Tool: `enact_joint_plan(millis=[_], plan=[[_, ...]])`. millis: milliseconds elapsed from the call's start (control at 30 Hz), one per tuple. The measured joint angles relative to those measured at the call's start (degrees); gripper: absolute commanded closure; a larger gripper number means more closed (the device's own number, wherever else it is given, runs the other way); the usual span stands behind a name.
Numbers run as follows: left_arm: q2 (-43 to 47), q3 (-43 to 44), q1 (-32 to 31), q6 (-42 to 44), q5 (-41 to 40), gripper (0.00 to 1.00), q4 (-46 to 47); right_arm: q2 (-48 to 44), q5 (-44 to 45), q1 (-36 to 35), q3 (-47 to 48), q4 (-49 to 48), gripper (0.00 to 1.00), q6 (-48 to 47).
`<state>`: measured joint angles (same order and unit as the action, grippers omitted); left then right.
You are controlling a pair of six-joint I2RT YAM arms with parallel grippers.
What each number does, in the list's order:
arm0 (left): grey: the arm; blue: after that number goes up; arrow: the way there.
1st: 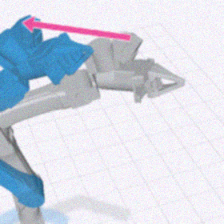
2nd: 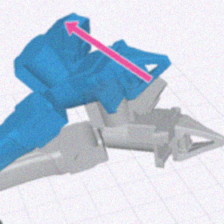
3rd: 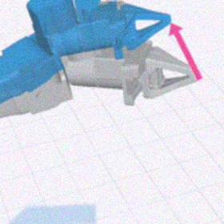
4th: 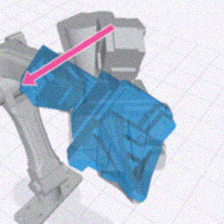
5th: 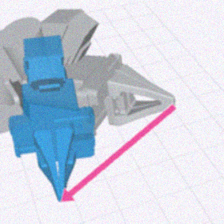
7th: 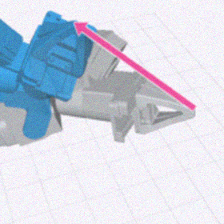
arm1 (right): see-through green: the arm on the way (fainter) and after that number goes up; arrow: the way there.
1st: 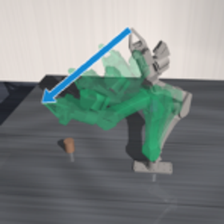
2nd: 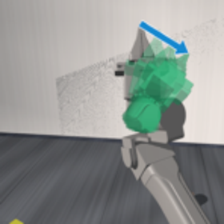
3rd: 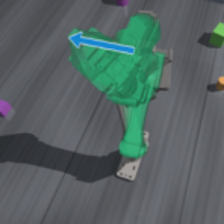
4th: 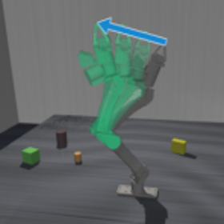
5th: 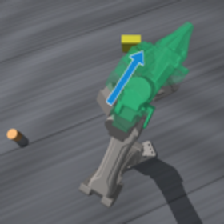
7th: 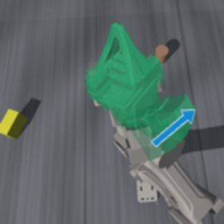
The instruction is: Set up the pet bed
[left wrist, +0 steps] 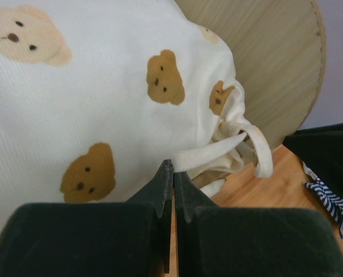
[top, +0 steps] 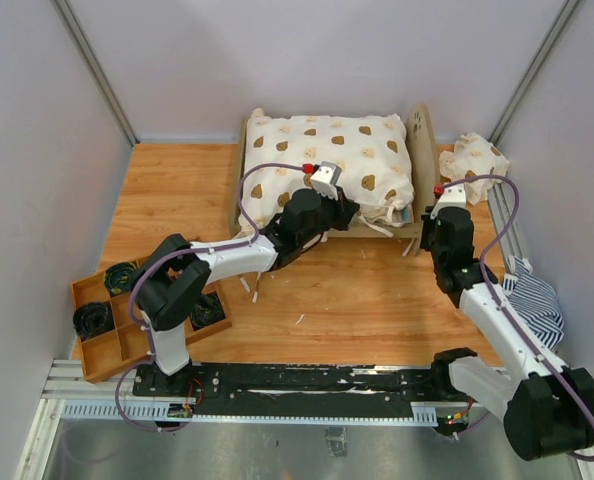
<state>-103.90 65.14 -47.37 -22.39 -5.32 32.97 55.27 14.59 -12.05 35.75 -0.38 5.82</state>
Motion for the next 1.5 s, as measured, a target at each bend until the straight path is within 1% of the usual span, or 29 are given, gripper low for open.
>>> enact_joint_plan(millis=[133, 200, 267, 333, 433, 567, 667, 767, 833, 900, 1033, 1200, 1367, 1500], plan=[[-1.1, 0.9, 0.0, -0.3, 0.0, 1.0, -0.1, 4.3, -2.0, 1.9, 0.9, -4.3, 0.79, -1.1], [-1.8, 1.4, 0.0, -0.7, 0.2, 1.0, -0.1, 6.6, -3.2, 3.0, 1.9, -5.5, 0.75, -0.9], [-2.4, 1.7, 0.0, -1.1, 0.5, 1.0, -0.1, 8.2, -3.8, 3.5, 2.4, -5.5, 0.67, 0.1], [-2.8, 1.7, 0.0, -1.3, 0.7, 1.0, -0.2, 8.9, -4.0, 3.5, 2.4, -3.0, 0.6, 2.7], [-3.0, 1.8, 0.0, -1.7, 1.0, 1.0, -0.2, 7.5, -4.1, 3.5, 2.1, 2.3, 0.53, 7.4], [-3.0, 1.9, 0.0, -2.3, 1.4, 1.0, -0.2, -0.1, -4.1, 3.5, -2.4, 5.0, 0.54, 14.8], [-3.0, 2.0, 0.0, -2.8, 1.6, 1.0, -0.1, -5.1, -4.1, 3.5, -9.5, 1.5, 0.56, 20.2], [-3.1, 2.0, 0.0, -3.3, 2.0, 1.0, -0.2, -5.1, -4.0, 3.5, -15.9, -3.6, 0.56, 24.4], [-3.1, 2.0, 0.0, -3.6, 2.3, 1.0, -0.2, -2.7, -3.7, 3.5, -18.6, -6.6, 0.57, 26.9], [-3.1, 2.0, 0.0, -3.6, 2.4, 1.0, -0.2, 0.4, -3.4, 3.5, -19.0, -9.2, 0.57, 29.0], [-3.1, 2.0, 0.0, -3.7, 2.7, 1.0, -0.2, 8.7, -3.0, 3.5, -18.1, -17.3, 0.59, 32.2], [-3.1, 2.0, 0.0, -3.6, 3.1, 1.0, -0.2, 18.8, -3.0, 3.5, -15.9, -24.3, 0.62, 34.6], [-3.1, 2.0, 0.0, -3.7, 3.6, 1.0, -0.2, 23.5, -3.0, 3.5, -15.8, -31.4, 0.62, 36.3], [-3.1, 2.0, 0.0, -4.0, 4.0, 1.0, -0.2, 26.8, -3.0, 3.5, -14.8, -34.8, 0.62, 36.9]])
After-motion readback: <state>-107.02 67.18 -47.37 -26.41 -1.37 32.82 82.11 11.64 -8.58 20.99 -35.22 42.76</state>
